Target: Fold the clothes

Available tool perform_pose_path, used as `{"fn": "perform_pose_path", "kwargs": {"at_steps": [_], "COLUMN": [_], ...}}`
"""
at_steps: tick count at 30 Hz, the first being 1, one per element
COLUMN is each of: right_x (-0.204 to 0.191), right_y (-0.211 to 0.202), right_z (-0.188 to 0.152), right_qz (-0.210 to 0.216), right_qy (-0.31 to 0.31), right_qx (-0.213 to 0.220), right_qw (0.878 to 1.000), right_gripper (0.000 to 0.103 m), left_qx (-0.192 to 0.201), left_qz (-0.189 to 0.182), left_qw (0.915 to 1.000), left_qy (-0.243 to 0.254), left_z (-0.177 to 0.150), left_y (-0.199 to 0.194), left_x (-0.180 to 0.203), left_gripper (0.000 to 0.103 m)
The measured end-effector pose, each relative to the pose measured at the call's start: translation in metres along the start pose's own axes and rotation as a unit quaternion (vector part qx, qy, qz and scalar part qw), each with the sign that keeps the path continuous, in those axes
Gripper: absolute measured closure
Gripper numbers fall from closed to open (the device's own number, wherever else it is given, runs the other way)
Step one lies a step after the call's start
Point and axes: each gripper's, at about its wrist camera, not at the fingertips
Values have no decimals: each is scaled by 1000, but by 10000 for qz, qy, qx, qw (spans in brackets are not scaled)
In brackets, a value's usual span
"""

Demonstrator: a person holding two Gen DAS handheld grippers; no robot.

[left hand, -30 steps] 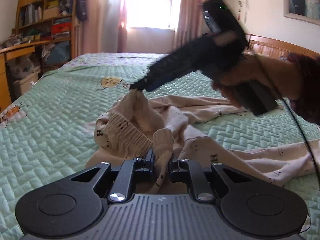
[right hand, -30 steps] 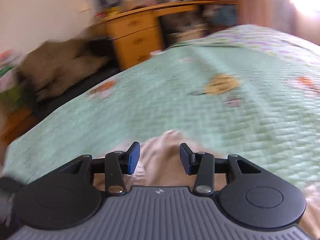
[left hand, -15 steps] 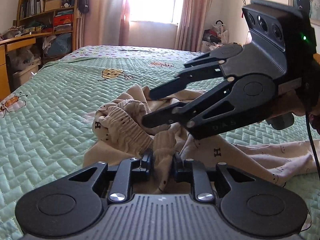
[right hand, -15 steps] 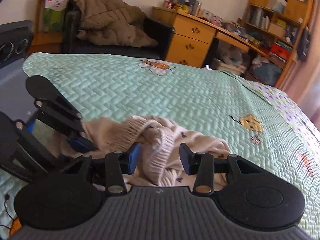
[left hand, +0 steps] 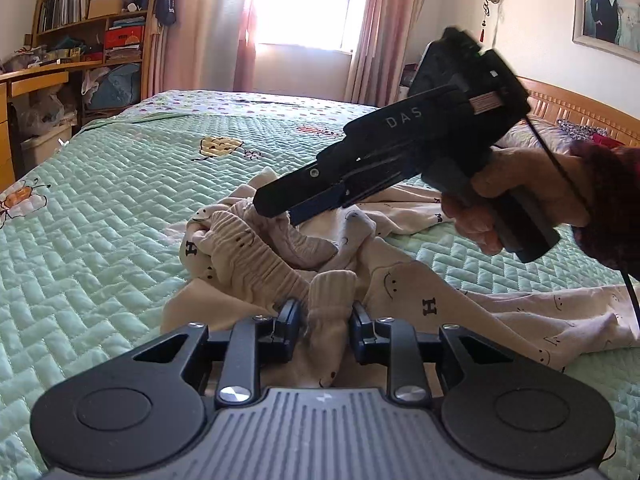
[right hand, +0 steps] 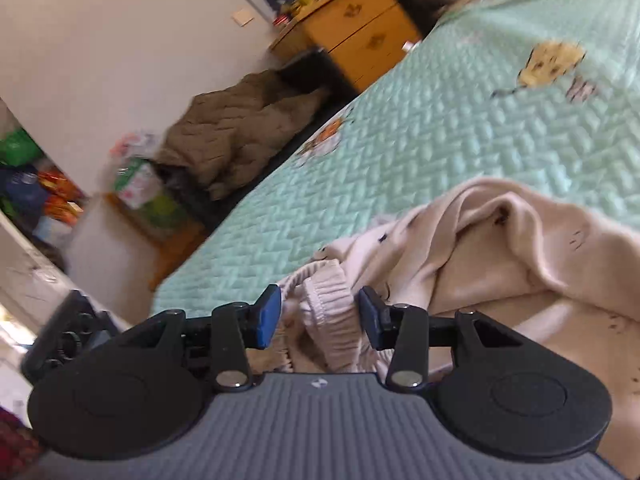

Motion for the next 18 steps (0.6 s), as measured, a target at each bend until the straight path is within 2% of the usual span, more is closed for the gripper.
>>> {"fn": "perform_pose_path", "kwargs": {"at_steps": [4,6,8,9,14,16,18], "right_x": [21,23,23,23,-3,-20,-43], "right_y": [5,3,-1,-5,-8,-8,-8], "right_z": [3,4,3,1,-4,-6,-5], "right_qz": [475,603,665,662,111,-195,-685], "right_qy": [461,415,322,253,-519,-914,-1426], "right_qx": [-246,-376,-495,-549,-512,-479,-468], "right_qw": [9975,9966,9960,9960,9973,9945,9863], "right_gripper": [57,59,76,77,84,85,86], "left_qx": [-10,-13,-12,-14,-8,40,149], "left_qz": [-18,-29,-36,-38,-26,11,93], "left_qw": [10000,10000,9999,9999,9998,9998,9995], "left_qy": [-53,-81,-114,-129,-185,-218,-271], "left_z": [0,-1,-1,-1,-1,0,2], "left_y": [0,-1,-1,0,2,0,-2], "left_x": [-1,-1,-3,-3,-4,-6,-8], "left_gripper": [72,72,72,71,70,71,72]}}
Point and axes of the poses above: each gripper's, at about its wrist camera, not at the fingertips, and y roughly the way its jaws point, x to its right, z to its top, and after that the axes turned 11 degrees about x, right-handed
